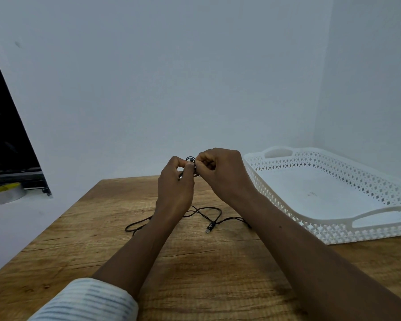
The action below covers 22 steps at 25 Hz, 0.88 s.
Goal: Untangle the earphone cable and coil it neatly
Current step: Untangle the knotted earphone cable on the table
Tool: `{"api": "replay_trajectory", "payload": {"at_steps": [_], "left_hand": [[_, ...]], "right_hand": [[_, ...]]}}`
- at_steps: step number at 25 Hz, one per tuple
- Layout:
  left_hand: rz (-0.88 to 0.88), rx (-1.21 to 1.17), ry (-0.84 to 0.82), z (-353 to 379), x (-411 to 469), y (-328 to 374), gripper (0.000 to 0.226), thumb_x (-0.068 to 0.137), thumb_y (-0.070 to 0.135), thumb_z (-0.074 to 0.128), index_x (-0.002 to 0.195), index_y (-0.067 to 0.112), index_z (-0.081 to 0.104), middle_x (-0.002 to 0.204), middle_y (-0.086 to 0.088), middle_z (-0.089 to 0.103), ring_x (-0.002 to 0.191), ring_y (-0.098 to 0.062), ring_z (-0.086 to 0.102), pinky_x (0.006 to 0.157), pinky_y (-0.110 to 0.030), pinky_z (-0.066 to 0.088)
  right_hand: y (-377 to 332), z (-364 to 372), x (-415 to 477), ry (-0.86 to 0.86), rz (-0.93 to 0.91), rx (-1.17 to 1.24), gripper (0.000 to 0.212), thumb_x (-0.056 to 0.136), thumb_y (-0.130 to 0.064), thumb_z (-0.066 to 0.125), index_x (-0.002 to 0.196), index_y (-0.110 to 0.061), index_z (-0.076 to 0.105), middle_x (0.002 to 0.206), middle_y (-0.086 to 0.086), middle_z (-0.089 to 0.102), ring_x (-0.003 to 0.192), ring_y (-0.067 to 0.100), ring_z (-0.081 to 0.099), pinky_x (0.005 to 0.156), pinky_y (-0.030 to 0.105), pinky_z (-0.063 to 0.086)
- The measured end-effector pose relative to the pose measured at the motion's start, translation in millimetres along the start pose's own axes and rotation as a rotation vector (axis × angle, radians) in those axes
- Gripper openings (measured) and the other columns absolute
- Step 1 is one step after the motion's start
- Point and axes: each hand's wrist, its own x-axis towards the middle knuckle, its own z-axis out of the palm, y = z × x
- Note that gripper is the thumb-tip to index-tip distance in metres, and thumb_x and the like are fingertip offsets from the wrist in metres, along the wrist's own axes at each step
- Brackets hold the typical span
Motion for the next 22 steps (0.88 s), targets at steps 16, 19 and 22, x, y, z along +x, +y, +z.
{"api": "replay_trajectory", "payload": {"at_steps": [16, 19, 22], "left_hand": [[0.094, 0.004, 0.013, 1.2, -3.3, -3.9, 0.018, 0.101, 0.023, 0.049, 0.099, 0.016, 0.065, 0.066, -0.003, 0.062, 0.046, -0.011, 0.043, 0.044, -0.022, 0.035], [0.157, 0.06, -0.02, 0.6, -3.7, -7.4, 0.017, 0.101, 0.023, 0.05, 0.096, 0.016, 0.065, 0.075, 0.007, 0.067, 0.056, 0.001, 0.056, 0.051, -0.013, 0.039], [0.191, 0.112, -0.008, 0.0, -3.0, -9.5, 0.017, 0.101, 0.024, 0.051, 0.095, 0.016, 0.064, 0.076, 0.014, 0.067, 0.064, 0.007, 0.06, 0.054, -0.009, 0.039]], "right_hand": [[4.4, -3.8, 2.8, -0.077, -0.003, -0.032, 0.021, 0.085, -0.02, 0.059, 0.068, -0.011, 0.067, 0.061, 0.003, 0.061, 0.061, 0.017, 0.056, 0.058, 0.036, 0.048], [4.9, -4.5, 3.5, -0.096, -0.018, -0.072, 0.02, 0.086, -0.019, 0.059, 0.072, -0.011, 0.07, 0.063, 0.003, 0.064, 0.063, 0.017, 0.059, 0.06, 0.036, 0.05], [4.3, -6.7, 3.6, -0.086, 0.004, -0.052, 0.017, 0.088, -0.017, 0.062, 0.079, -0.014, 0.076, 0.066, -0.004, 0.068, 0.062, 0.009, 0.062, 0.062, 0.028, 0.051]]}}
